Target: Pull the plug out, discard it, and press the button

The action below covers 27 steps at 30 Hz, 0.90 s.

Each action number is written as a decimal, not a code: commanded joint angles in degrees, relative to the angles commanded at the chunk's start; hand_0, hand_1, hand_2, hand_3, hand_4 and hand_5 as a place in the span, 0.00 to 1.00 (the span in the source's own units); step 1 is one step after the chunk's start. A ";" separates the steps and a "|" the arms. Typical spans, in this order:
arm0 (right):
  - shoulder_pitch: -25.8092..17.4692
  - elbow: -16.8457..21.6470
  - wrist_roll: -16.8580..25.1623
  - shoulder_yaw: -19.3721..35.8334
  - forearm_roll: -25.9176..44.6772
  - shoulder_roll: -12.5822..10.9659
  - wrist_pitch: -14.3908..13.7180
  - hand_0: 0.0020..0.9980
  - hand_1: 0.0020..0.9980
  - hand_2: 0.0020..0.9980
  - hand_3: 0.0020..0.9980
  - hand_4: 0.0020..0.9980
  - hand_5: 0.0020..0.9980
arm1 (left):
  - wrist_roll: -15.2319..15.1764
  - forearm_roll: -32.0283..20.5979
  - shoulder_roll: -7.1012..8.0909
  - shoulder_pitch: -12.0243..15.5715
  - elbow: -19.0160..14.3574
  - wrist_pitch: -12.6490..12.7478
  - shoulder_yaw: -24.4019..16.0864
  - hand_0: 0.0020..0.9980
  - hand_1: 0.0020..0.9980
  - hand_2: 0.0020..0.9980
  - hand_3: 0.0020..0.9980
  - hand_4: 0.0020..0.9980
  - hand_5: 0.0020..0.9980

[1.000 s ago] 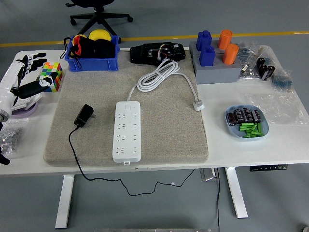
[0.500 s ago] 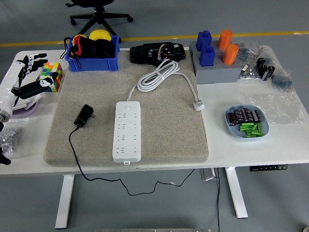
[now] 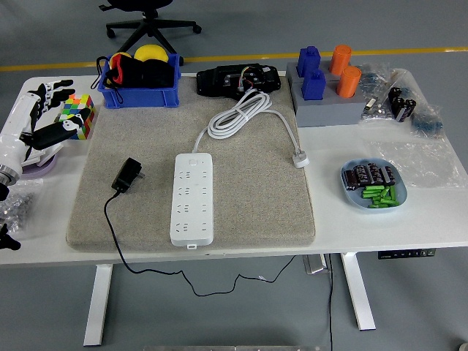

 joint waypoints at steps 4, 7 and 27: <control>0.21 0.13 0.03 0.43 -0.43 0.20 -0.04 0.73 0.68 0.67 0.67 0.76 0.66 | 0.17 0.19 0.01 1.00 -0.70 -0.03 -0.80 0.86 0.84 0.80 0.83 0.74 0.28; 0.30 0.25 0.10 0.63 -0.43 0.06 -0.11 0.73 0.68 0.67 0.67 0.76 0.66 | 0.29 0.32 -0.05 0.95 -0.62 -0.08 -1.00 0.86 0.84 0.80 0.83 0.74 0.28; 0.16 -0.01 0.02 1.06 -0.50 0.01 -0.06 0.73 0.68 0.67 0.67 0.76 0.66 | 0.35 0.21 -0.06 0.93 -1.13 -0.08 -1.33 0.85 0.83 0.80 0.83 0.73 0.27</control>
